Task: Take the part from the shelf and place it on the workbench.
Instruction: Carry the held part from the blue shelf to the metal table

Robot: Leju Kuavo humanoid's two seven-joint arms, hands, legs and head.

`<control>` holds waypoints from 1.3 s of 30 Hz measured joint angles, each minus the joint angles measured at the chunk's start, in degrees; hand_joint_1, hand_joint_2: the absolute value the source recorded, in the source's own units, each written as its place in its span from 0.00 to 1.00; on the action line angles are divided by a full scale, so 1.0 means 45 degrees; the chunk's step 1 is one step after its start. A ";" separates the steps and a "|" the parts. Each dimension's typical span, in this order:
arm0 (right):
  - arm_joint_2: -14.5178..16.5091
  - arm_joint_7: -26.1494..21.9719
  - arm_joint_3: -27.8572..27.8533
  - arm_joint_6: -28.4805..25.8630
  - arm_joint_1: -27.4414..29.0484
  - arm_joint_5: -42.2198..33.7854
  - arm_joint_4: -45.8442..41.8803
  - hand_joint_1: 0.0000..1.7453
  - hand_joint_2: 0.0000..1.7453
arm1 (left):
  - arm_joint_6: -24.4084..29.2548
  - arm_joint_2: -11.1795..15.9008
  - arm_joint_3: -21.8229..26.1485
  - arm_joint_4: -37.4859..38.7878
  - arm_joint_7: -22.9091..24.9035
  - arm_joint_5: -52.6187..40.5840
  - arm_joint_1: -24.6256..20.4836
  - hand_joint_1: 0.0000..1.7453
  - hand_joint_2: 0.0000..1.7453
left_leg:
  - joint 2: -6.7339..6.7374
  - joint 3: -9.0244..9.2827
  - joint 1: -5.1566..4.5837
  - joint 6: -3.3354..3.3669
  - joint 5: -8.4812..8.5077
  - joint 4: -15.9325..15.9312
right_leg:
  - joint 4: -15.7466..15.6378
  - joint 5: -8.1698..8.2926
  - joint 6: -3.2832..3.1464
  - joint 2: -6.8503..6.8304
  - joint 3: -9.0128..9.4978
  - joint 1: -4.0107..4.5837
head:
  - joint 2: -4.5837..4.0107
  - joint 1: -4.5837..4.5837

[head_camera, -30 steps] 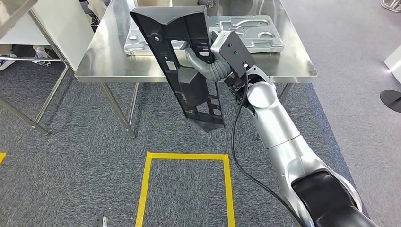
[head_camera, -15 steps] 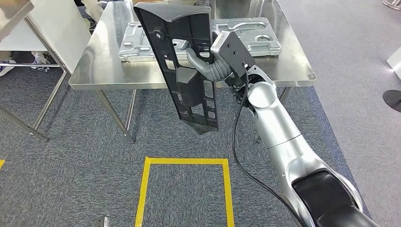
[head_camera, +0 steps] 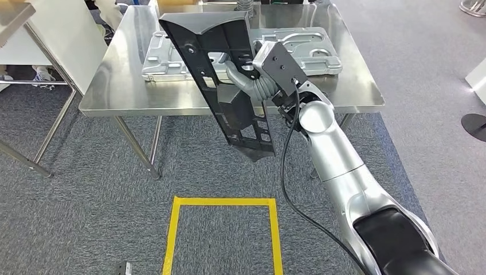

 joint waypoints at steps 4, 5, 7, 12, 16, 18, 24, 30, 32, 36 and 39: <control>-0.0032 -0.0005 -0.0004 -0.0007 -0.0061 0.0028 -0.0052 1.00 1.00 | 0.0005 -0.0011 -0.0005 0.0000 0.0001 -0.0002 -0.0046 0.00 1.00 | 0.0009 0.0240 0.0073 0.0206 -0.0103 -0.0138 | 0.2568 -0.1072 0.0235 -0.0028 -0.1372 -0.0084 | 0.0000 0.0092; -0.0046 -0.0001 -0.0004 -0.0009 -0.0031 0.0030 -0.0050 1.00 1.00 | 0.0005 -0.0011 -0.0006 0.0000 0.0002 -0.0002 -0.0049 0.00 1.00 | 0.0005 0.0275 0.0072 0.0221 -0.0148 -0.0134 | 0.3351 -0.1252 0.0276 -0.0033 -0.1895 -0.0113 | 0.0000 0.0096; -0.0076 0.0012 -0.0004 -0.0008 0.0018 0.0045 -0.0042 1.00 1.00 | 0.0007 -0.0011 -0.0006 0.0000 0.0007 -0.0005 -0.0041 0.00 1.00 | -0.0021 0.0398 0.0072 0.0208 -0.0270 -0.0121 | 0.3632 -0.0857 0.0313 -0.0054 -0.2363 -0.0167 | 0.0001 0.0103; -0.0095 0.0008 0.0002 -0.0013 -0.0094 0.0107 -0.0012 1.00 1.00 | 0.0018 -0.0011 -0.0007 0.0000 0.0026 0.0017 -0.0066 0.00 1.00 | -0.0059 0.0791 0.0019 -0.0059 -0.0687 -0.0072 | 0.0118 0.1100 0.0121 -0.0103 -0.1058 -0.0105 | -0.0002 0.0079; -0.0124 -0.0012 0.0011 -0.0067 -0.0131 0.0149 0.0021 1.00 1.00 | 0.0033 0.0006 -0.0007 0.0000 0.0000 0.0022 -0.0097 0.00 1.00 | -0.0029 0.0856 0.0033 -0.0346 -0.0937 0.0051 | -0.0090 0.0921 -0.0181 -0.0062 -0.0842 -0.0122 | 0.0000 0.0041; -0.0121 -0.0024 0.0013 -0.0109 -0.0161 0.0154 0.0016 1.00 1.00 | 0.0034 0.0013 -0.0007 0.0000 -0.0012 0.0019 -0.0098 0.00 1.00 | -0.0014 0.0308 0.0060 -0.0444 -0.1450 0.1191 | -0.0186 0.0854 -0.0317 -0.0074 -0.0654 -0.0161 | 0.0000 0.0004; -0.0125 -0.0029 0.0016 -0.0168 -0.0080 0.0218 0.0040 1.00 1.00 | 0.0030 0.0013 -0.0024 0.0000 -0.0005 0.0013 -0.0056 0.00 1.00 | -0.0006 -0.0996 0.0071 -0.0446 -0.0699 0.2270 | -0.0087 0.0406 -0.0362 -0.0026 -0.0229 -0.0087 | -0.0001 -0.0017; -0.0171 -0.0036 0.0007 -0.0311 -0.0033 0.0387 -0.0006 1.00 1.00 | 0.0001 0.0014 -0.0091 0.0000 0.0000 0.0015 -0.0092 0.00 1.00 | -0.0023 -0.0098 -0.0017 -0.0072 0.0100 0.0031 | -0.0054 0.0100 -0.0007 0.0013 -0.0086 -0.0045 | -0.0001 0.0003; -0.0187 -0.0038 -0.0001 -0.0363 -0.0049 0.0440 -0.0078 1.00 1.00 | -0.0002 0.0005 -0.0129 0.0000 0.0000 0.0017 -0.0101 0.00 1.00 | -0.0021 0.0038 0.0033 0.0073 0.0062 -0.0080 | 0.0401 -0.0166 0.0127 -0.0015 -0.0257 -0.0060 | -0.0001 0.0017; -0.0238 -0.0029 -0.0018 -0.0396 0.0048 0.0549 -0.0114 1.00 1.00 | -0.0001 -0.0001 -0.0193 0.0000 0.0000 0.0026 -0.0118 0.00 1.00 | -0.0015 0.0259 0.0047 0.0221 -0.0122 -0.0119 | 0.3498 -0.1152 0.0278 -0.0047 -0.2088 -0.0127 | -0.0002 0.0032; -0.0279 -0.0023 -0.0019 -0.0397 0.0126 0.0590 -0.0124 1.00 1.00 | 0.0000 -0.0005 -0.0209 0.0000 0.0004 0.0036 -0.0094 0.00 1.00 | -0.0059 0.0515 0.0047 0.0181 -0.0345 -0.0082 | 0.2646 0.0019 0.0253 -0.0066 -0.2130 -0.0176 | -0.0003 0.0034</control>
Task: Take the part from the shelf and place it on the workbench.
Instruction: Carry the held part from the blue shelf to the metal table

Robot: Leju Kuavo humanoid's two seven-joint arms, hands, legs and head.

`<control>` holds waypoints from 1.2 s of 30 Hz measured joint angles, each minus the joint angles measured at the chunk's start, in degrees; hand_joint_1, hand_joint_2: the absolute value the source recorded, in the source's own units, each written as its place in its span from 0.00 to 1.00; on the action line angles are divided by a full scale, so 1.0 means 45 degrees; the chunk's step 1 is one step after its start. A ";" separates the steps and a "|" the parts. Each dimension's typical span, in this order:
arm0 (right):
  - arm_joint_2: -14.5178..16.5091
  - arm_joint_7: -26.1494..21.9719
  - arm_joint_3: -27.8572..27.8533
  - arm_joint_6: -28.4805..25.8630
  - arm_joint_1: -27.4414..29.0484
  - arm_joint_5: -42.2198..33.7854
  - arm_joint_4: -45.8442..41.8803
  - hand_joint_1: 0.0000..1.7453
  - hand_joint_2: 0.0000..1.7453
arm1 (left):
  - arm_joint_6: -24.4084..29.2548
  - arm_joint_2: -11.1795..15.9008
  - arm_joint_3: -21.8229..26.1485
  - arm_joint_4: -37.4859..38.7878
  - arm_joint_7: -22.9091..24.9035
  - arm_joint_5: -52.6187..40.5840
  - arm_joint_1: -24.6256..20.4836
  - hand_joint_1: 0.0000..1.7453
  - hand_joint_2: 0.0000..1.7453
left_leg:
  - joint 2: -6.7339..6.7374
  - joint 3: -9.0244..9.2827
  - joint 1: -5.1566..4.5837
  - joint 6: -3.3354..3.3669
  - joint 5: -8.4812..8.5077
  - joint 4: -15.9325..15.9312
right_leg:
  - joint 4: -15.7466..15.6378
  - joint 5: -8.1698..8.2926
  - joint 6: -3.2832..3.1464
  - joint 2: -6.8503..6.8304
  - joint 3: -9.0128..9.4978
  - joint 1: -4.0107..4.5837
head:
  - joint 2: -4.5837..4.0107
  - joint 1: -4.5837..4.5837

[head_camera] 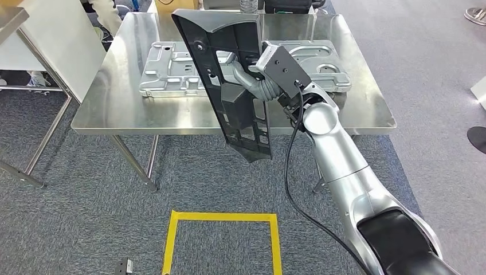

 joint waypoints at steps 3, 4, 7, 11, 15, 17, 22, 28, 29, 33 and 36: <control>-0.0004 -0.0001 -0.0003 -0.0002 -0.0057 0.0022 -0.0029 1.00 1.00 | 0.0000 -0.0019 -0.0011 0.0000 0.0005 0.0032 -0.0016 0.00 1.00 | -0.0017 0.0232 -0.0033 -0.0161 -0.0257 0.0031 | -0.2328 0.1109 -0.0160 -0.0011 0.0936 0.0066 | 0.0001 -0.0026; -0.0005 -0.0001 -0.0001 -0.0004 -0.0074 0.0030 -0.0032 1.00 1.00 | 0.0000 -0.0024 -0.0012 0.0000 0.0010 0.0051 -0.0027 0.00 1.00 | -0.0015 0.0252 -0.0044 -0.0237 -0.0311 0.0020 | -0.2564 0.1093 -0.0222 -0.0005 0.1041 0.0102 | 0.0002 -0.0047; -0.0023 0.0002 -0.0006 -0.0013 -0.0091 0.0085 -0.0058 1.00 1.00 | 0.0000 -0.0021 -0.0016 -0.0002 0.0019 0.0092 -0.0039 0.00 1.00 | 0.0004 0.0302 -0.0045 -0.0452 -0.0464 0.0041 | -0.2690 0.0974 -0.0416 0.0023 0.1159 0.0090 | 0.0004 -0.0084; -0.0001 -0.0001 -0.0005 -0.0023 -0.0116 0.0172 -0.0090 1.00 1.00 | 0.0000 -0.0016 -0.0023 -0.0004 -0.0002 0.0107 -0.0046 0.00 1.00 | 0.0049 -0.1030 -0.0017 -0.0618 -0.1493 0.2634 | -0.2813 0.0808 -0.0640 0.0002 0.1472 0.0028 | 0.0004 -0.0141; 0.0011 0.0000 0.0005 -0.0034 -0.0011 0.0276 -0.0090 1.00 1.00 | 0.0000 -0.0012 -0.0027 -0.0003 -0.0002 0.0124 0.0008 0.00 1.00 | 0.0052 -0.1835 -0.0013 -0.0600 -0.0672 0.3007 | -0.2747 0.0487 -0.0636 0.0032 0.1804 0.0057 | 0.0001 -0.0137; 0.0012 0.0000 0.0011 -0.0047 -0.0009 0.0318 -0.0091 1.00 1.00 | 0.0000 0.0001 -0.0027 -0.0004 -0.0004 0.0128 0.0008 0.00 1.00 | 0.0056 -0.1181 -0.0042 -0.0500 0.0416 0.1209 | -0.2699 0.0272 -0.0557 0.0050 0.2012 0.0083 | 0.0001 -0.0136; 0.0016 0.0002 0.0011 -0.0132 -0.0028 0.0397 -0.0155 1.00 1.00 | -0.0004 0.0024 -0.0059 -0.0005 -0.0002 0.0128 -0.0005 0.00 1.00 | 0.0051 -0.0649 -0.0086 -0.0204 0.0546 0.0081 | -0.2656 0.0006 -0.0237 0.0049 0.2128 0.0116 | 0.0001 -0.0116; -0.0005 0.0012 0.0004 -0.0182 0.0054 0.0451 -0.0194 1.00 1.00 | -0.0043 0.0028 -0.0098 -0.0004 -0.0004 0.0128 -0.0025 0.00 1.00 | 0.0044 -0.0336 -0.0046 0.0050 0.0301 -0.0008 | 0.1150 -0.1293 0.0014 -0.0001 -0.0089 0.0059 | 0.0001 -0.0075; -0.0016 0.0021 0.0002 -0.0185 0.0081 0.0485 -0.0193 1.00 1.00 | -0.0044 0.0028 -0.0100 -0.0002 -0.0004 0.0128 -0.0014 0.00 1.00 | 0.0031 -0.0266 -0.0046 0.0039 0.0233 0.0007 | 0.1123 -0.1005 0.0004 -0.0002 -0.0234 0.0053 | 0.0002 -0.0069; -0.0046 0.0106 0.0002 -0.0204 -0.0009 0.0810 -0.0198 1.00 1.00 | -0.0044 0.0028 -0.0104 -0.0001 -0.0002 0.0130 -0.0008 0.00 1.00 | -0.0008 0.0085 -0.0087 -0.0101 -0.0098 0.0053 | -0.2019 0.0992 -0.0207 -0.0012 0.0857 0.0109 | 0.0001 -0.0064; -0.0074 0.0273 0.0015 -0.0191 -0.0130 0.1058 -0.0234 1.00 1.00 | -0.0046 0.0035 -0.0107 -0.0002 0.0000 0.0149 -0.0035 0.00 1.00 | -0.0006 0.0161 -0.0115 -0.0297 -0.0229 0.0008 | -0.2602 0.0975 -0.0376 -0.0001 0.1093 0.0180 | 0.0002 -0.0083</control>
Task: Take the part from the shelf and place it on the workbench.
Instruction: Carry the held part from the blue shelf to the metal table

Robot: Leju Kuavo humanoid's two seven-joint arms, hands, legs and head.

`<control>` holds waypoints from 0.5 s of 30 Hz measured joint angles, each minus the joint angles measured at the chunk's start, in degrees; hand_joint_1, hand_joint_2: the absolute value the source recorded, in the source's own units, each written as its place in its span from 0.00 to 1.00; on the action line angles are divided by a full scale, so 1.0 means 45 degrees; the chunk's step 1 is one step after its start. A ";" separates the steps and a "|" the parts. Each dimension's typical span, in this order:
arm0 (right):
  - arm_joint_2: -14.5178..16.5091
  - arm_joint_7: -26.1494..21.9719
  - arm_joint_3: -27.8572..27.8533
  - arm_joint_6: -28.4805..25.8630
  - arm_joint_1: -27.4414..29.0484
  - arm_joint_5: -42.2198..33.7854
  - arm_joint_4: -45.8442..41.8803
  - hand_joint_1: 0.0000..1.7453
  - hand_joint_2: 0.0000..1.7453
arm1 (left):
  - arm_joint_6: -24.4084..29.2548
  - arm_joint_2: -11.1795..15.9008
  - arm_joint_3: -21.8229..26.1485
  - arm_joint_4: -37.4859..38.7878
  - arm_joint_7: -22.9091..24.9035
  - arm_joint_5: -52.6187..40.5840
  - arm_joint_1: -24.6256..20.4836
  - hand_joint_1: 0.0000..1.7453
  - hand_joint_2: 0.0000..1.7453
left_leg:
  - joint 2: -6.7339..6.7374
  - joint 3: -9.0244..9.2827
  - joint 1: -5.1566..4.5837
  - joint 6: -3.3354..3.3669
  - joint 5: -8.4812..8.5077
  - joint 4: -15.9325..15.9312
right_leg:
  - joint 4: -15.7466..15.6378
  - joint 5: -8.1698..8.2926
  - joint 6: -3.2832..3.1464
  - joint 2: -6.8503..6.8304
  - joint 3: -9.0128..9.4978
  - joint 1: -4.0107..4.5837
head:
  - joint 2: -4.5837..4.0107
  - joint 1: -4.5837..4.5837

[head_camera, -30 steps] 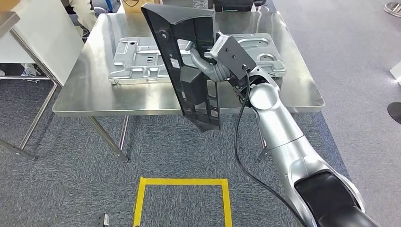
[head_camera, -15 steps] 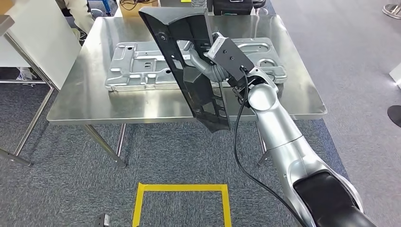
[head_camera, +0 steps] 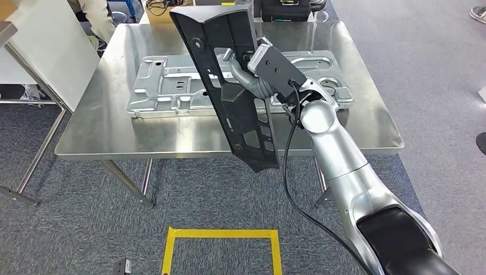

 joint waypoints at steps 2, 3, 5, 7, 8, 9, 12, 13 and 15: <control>-0.0024 0.0163 0.0021 0.0044 -0.0092 0.0296 -0.0035 1.00 1.00 | -0.0005 0.0006 -0.0002 -0.0001 0.0005 0.0030 -0.0005 0.00 1.00 | 0.0024 -0.0015 0.0013 -0.0137 -0.0162 0.0150 | -0.0094 -0.0057 -0.0127 0.0004 0.0121 -0.0065 | -0.0001 -0.0011; -0.0030 0.0256 0.0047 0.0072 -0.0186 0.0500 -0.0041 1.00 1.00 | -0.0008 0.0010 -0.0002 -0.0002 0.0007 0.0049 -0.0011 0.00 1.00 | 0.0036 -0.0176 0.0019 -0.0202 -0.0366 0.0532 | -0.0150 -0.0081 -0.0189 0.0002 0.0200 -0.0105 | 0.0000 -0.0018; -0.0030 0.0458 0.0172 0.0197 -0.0464 0.1033 -0.0005 1.00 1.00 | -0.0028 0.0012 -0.0002 -0.0002 0.0006 0.0086 -0.0010 0.00 1.00 | 0.0053 -0.1010 0.0057 -0.0309 -0.1055 0.2138 | -0.0190 -0.0170 -0.0291 -0.0002 0.0324 -0.0115 | 0.0000 -0.0025; -0.0033 0.0686 0.0386 0.0433 -0.0823 0.1623 0.0125 1.00 1.00 | -0.0052 0.0012 -0.0002 -0.0002 0.0006 0.0115 0.0018 0.00 1.00 | 0.0054 -0.1993 0.0080 -0.0376 -0.1472 0.3709 | -0.0168 -0.0286 -0.0325 0.0010 0.0421 -0.0099 | 0.0000 -0.0028; -0.0034 0.0801 0.0500 0.0585 -0.1025 0.1894 0.0222 1.00 1.00 | -0.0060 0.0012 -0.0002 -0.0002 0.0006 0.0126 0.0034 0.00 1.00 | 0.0054 -0.2211 0.0083 -0.0386 -0.1292 0.3879 | -0.0149 -0.0360 -0.0321 0.0018 0.0495 -0.0094 | -0.0001 -0.0027; -0.0036 0.0903 0.0621 0.0747 -0.1254 0.2135 0.0338 1.00 1.00 | -0.0064 0.0013 -0.0002 -0.0002 0.0006 0.0138 0.0045 0.00 1.00 | 0.0056 -0.2171 0.0083 -0.0376 -0.0850 0.3521 | -0.0124 -0.0448 -0.0306 0.0026 0.0589 -0.0093 | -0.0001 -0.0029; -0.0087 0.1174 0.1047 0.1317 -0.2139 0.2728 0.0850 1.00 1.00 | -0.0067 0.0021 -0.0002 -0.0002 0.0015 0.0186 0.0075 0.00 1.00 | 0.0067 -0.1213 0.0054 -0.0259 0.0673 0.0988 | -0.0033 -0.0742 -0.0191 0.0037 0.0871 -0.0061 | -0.0002 -0.0024; -0.0120 0.1245 0.1208 0.1519 -0.2485 0.2875 0.1058 1.00 1.00 | -0.0068 0.0022 -0.0004 -0.0002 0.0026 0.0200 0.0091 0.00 1.00 | 0.0075 -0.0986 0.0031 -0.0201 0.0826 0.0457 | -0.0013 -0.0805 -0.0135 0.0044 0.0903 -0.0040 | -0.0001 -0.0018; -0.0188 0.1321 0.1513 0.1893 -0.3174 0.3074 0.1458 1.00 1.00 | -0.0069 0.0022 -0.0006 -0.0002 0.0043 0.0226 0.0116 0.00 1.00 | 0.0075 -0.0846 -0.0008 -0.0078 0.0726 0.0167 | -0.0014 -0.0876 -0.0013 0.0049 0.0907 -0.0020 | 0.0000 -0.0011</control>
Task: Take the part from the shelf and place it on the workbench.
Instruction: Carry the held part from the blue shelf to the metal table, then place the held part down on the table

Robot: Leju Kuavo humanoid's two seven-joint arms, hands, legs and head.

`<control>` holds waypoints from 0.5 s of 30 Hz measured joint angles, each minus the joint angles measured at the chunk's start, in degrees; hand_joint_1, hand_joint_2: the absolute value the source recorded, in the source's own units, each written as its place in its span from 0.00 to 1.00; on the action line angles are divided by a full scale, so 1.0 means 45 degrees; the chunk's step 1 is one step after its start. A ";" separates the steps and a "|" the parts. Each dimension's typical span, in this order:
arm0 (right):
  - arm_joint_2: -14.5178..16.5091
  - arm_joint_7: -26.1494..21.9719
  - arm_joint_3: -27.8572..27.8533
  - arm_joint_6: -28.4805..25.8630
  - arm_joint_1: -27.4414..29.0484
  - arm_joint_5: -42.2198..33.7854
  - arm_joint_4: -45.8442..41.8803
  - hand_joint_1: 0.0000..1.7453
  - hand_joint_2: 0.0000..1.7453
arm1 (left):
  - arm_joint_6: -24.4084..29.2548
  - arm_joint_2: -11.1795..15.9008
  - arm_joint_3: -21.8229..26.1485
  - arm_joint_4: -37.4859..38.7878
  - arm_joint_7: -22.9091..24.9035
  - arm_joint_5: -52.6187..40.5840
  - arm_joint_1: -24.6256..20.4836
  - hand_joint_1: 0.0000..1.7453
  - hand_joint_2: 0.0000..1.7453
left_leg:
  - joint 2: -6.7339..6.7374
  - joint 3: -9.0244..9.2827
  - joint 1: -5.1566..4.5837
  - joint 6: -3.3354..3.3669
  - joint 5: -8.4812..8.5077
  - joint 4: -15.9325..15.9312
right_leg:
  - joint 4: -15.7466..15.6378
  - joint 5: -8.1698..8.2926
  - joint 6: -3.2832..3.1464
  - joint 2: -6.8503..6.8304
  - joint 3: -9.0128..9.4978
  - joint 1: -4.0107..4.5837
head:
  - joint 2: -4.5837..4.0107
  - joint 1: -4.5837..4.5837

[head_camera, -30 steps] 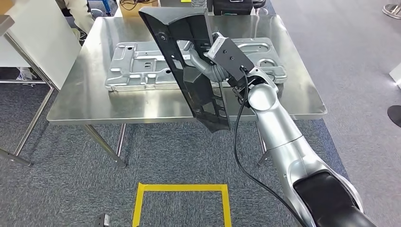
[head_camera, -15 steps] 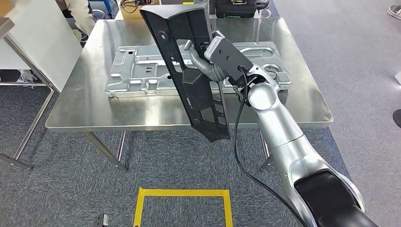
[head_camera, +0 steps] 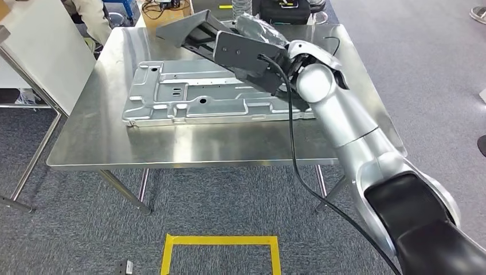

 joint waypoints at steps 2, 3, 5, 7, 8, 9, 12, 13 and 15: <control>-0.0063 0.0033 0.0304 0.0300 -0.0657 0.0115 0.0355 1.00 1.00 | -0.0006 -0.0005 -0.0009 0.0000 0.0001 0.0019 0.0019 0.00 1.00 | -0.0005 0.0077 0.0047 0.0138 -0.0055 -0.0077 | 0.0087 -0.0149 0.0136 -0.0023 -0.0005 -0.0015 | 0.0000 0.0016; -0.0095 0.0039 0.0468 0.0412 -0.1001 0.0157 0.0544 1.00 1.00 | -0.0017 -0.0009 -0.0013 0.0000 0.0000 0.0027 0.0024 0.00 1.00 | -0.0008 0.0142 0.0071 0.0201 -0.0076 -0.0134 | 0.0408 -0.0338 0.0201 -0.0035 -0.0141 -0.0025 | 0.0000 0.0052; -0.0157 0.0044 0.0810 0.0542 -0.1589 0.0246 0.0916 1.00 1.00 | -0.0045 -0.0019 -0.0023 0.0000 -0.0004 0.0046 0.0025 0.00 1.00 | -0.0003 0.0259 0.0089 0.0308 -0.0148 -0.0195 | 0.1886 -0.0981 0.0304 -0.0051 -0.0911 -0.0058 | -0.0001 0.0122; -0.0197 0.0044 0.1209 0.0590 -0.1921 0.0424 0.1240 1.00 1.00 | -0.0066 -0.0024 -0.0028 0.0000 -0.0005 0.0081 0.0041 0.00 1.00 | -0.0008 0.0364 0.0089 0.0361 -0.0261 -0.0189 | 0.3566 -0.1431 0.0359 -0.0054 -0.1943 -0.0088 | -0.0001 0.0147; -0.0211 0.0060 0.1411 0.0574 -0.2005 0.0568 0.1364 1.00 1.00 | -0.0074 -0.0024 -0.0029 0.0000 -0.0006 0.0104 0.0057 0.00 1.00 | -0.0029 0.0448 0.0090 0.0365 -0.0334 -0.0184 | 0.3870 -0.1293 0.0363 -0.0055 -0.2234 -0.0104 | -0.0001 0.0152; -0.0225 0.0086 0.1599 0.0537 -0.2085 0.0725 0.1463 1.00 1.00 | -0.0083 -0.0027 -0.0030 0.0000 -0.0006 0.0132 0.0073 0.00 1.00 | -0.0061 0.0549 0.0089 0.0357 -0.0414 -0.0178 | 0.3681 -0.0897 0.0348 -0.0056 -0.2294 -0.0118 | -0.0001 0.0154; -0.0263 0.0154 0.2163 0.0183 -0.2422 0.1264 0.1706 1.00 1.00 | -0.0128 -0.0049 -0.0027 0.0002 -0.0036 0.0262 0.0129 0.00 1.00 | -0.0149 0.0866 0.0052 0.0253 -0.0691 -0.0162 | 0.1167 0.0880 0.0151 -0.0071 -0.1556 -0.0074 | -0.0001 0.0133; -0.0273 0.0158 0.2365 0.0015 -0.2548 0.1465 0.1775 1.00 1.00 | -0.0143 -0.0057 -0.0025 0.0004 -0.0060 0.0307 0.0143 0.00 1.00 | -0.0152 0.0907 0.0045 0.0192 -0.0765 -0.0157 | 0.0509 0.1142 0.0071 -0.0079 -0.1324 -0.0032 | 0.0000 0.0108; -0.0277 0.0185 0.2788 -0.0343 -0.2725 0.1960 0.1887 1.00 1.00 | -0.0173 -0.0074 -0.0023 0.0005 -0.0098 0.0364 0.0159 0.00 1.00 | -0.0133 0.0924 0.0046 0.0052 -0.0863 -0.0174 | 0.0130 0.1062 -0.0053 -0.0081 -0.1148 0.0066 | 0.0000 0.0047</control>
